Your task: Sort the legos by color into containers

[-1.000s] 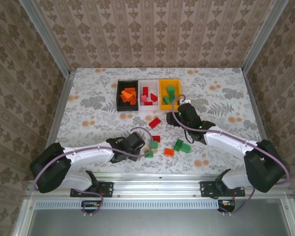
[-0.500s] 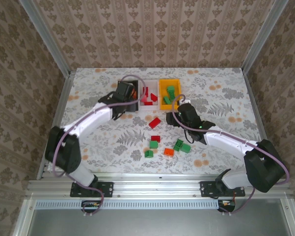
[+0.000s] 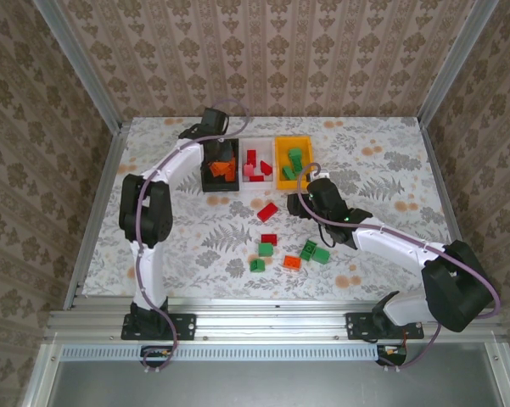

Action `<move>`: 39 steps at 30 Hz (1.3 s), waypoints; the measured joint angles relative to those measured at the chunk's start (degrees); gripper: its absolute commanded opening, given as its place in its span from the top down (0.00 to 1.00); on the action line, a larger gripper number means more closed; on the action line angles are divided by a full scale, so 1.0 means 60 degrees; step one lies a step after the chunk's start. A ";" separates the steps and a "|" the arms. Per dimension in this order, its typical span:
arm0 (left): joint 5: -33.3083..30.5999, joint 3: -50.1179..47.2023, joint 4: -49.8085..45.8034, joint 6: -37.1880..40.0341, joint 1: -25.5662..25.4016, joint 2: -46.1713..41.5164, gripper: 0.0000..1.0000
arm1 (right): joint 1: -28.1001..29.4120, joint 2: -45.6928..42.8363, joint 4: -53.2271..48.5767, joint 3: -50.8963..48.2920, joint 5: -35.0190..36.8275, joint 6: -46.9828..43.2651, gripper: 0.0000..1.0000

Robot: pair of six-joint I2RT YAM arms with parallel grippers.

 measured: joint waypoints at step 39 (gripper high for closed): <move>0.0812 -1.1027 0.3231 -0.2597 -0.3847 -0.8433 0.19 | 0.1592 -0.2055 -0.5839 -0.0863 -0.0193 0.2226 0.21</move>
